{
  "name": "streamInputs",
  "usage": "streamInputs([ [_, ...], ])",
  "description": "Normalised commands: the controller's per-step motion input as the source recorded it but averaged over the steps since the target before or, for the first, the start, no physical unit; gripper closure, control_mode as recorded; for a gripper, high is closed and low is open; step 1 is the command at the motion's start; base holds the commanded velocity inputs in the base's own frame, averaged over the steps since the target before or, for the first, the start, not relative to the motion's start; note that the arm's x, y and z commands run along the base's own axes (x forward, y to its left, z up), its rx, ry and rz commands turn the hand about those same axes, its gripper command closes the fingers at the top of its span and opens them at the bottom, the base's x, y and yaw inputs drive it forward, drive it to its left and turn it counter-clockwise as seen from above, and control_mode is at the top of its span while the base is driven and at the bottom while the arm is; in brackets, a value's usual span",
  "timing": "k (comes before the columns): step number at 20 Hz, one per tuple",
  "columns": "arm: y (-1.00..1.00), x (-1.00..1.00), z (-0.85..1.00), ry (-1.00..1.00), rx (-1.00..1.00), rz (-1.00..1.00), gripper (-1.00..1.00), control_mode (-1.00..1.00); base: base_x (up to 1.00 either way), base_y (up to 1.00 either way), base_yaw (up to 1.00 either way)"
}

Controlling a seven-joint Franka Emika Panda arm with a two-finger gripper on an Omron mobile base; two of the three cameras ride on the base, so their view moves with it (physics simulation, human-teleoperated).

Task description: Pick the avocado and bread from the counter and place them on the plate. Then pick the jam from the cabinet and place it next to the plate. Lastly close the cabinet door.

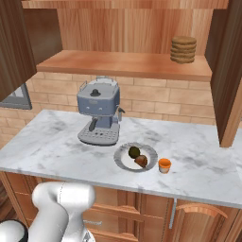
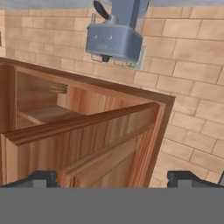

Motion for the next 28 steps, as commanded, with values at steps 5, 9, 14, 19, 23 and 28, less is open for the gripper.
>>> streamInputs([
  [5, 0.00, 0.44, 0.18, 0.00, 0.00, -0.01, -1.00, -1.00, 0.00, 0.00, 0.00],
  [9, 0.00, 0.31, 0.25, 0.00, 0.00, -0.09, -1.00, -1.00, 0.00, 0.00, 0.00],
  [14, 0.00, 0.37, 0.33, 0.00, 0.00, -0.22, -1.00, -1.00, 0.00, 0.00, 0.00],
  [19, -0.05, 0.20, 0.25, 0.00, 0.00, -0.18, -1.00, -1.00, 0.00, 0.00, 0.00],
  [23, -0.34, 0.00, 0.05, -0.05, 0.00, -0.13, -1.00, -1.00, 0.00, 0.00, 0.00],
  [28, -0.55, 0.00, 0.14, -0.09, 0.00, -0.12, -1.00, -1.00, 0.00, 0.00, 0.00],
])
